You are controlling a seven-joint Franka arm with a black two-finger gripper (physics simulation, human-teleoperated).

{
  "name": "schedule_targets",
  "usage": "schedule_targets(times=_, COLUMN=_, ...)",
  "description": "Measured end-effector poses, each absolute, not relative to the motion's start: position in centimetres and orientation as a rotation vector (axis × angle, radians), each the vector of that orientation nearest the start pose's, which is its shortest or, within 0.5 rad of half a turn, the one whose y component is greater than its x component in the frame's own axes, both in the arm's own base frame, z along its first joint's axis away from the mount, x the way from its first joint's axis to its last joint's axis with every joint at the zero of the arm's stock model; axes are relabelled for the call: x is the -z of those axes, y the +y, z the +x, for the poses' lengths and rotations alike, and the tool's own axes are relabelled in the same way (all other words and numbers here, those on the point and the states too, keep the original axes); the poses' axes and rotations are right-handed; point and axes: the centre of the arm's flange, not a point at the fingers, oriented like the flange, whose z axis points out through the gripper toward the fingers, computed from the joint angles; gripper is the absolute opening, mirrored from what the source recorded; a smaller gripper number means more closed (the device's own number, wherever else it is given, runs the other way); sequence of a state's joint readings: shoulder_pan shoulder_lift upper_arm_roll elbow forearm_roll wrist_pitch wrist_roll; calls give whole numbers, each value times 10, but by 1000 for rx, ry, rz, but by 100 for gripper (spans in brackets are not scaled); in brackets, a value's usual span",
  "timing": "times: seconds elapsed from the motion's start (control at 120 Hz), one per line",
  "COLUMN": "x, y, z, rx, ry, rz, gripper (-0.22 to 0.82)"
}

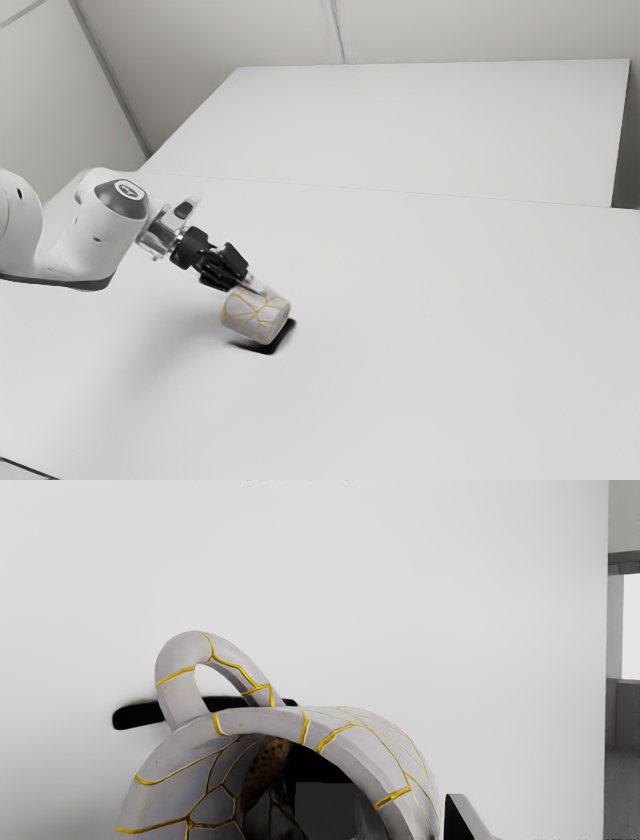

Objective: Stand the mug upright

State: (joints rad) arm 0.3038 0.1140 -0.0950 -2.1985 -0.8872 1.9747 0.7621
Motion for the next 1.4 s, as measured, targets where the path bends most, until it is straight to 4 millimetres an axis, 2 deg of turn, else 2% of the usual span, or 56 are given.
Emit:
schedule_targets(times=0.2, x=-335, y=57, z=514, rx=-126, ry=-101, rz=2333, gripper=-12)
schedule_targets(times=0.467, x=-405, y=41, z=514, rx=-266, ry=-250, rz=2374, gripper=-16)
schedule_targets(times=0.542, x=-424, y=26, z=520, rx=-264, ry=-345, rz=2424, gripper=-17)
schedule_targets(times=0.608, x=-445, y=1, z=523, rx=-247, ry=-466, rz=2483, gripper=-17)
schedule_targets(times=0.692, x=-459, y=-25, z=519, rx=-201, ry=-587, rz=2563, gripper=-18)
schedule_targets(times=0.892, x=-486, y=-51, z=502, rx=-124, ry=-741, rz=2792, gripper=-18)
schedule_targets(times=0.992, x=-483, y=-61, z=486, rx=-120, ry=-766, rz=2888, gripper=-18)
schedule_targets(times=1.075, x=-466, y=-63, z=475, rx=-131, ry=-756, rz=2953, gripper=-18)
schedule_targets(times=1.25, x=-424, y=-60, z=463, rx=-232, ry=-697, rz=3044, gripper=-18)
schedule_targets(times=1.4, x=-406, y=-58, z=459, rx=-379, ry=-660, rz=3085, gripper=-18)
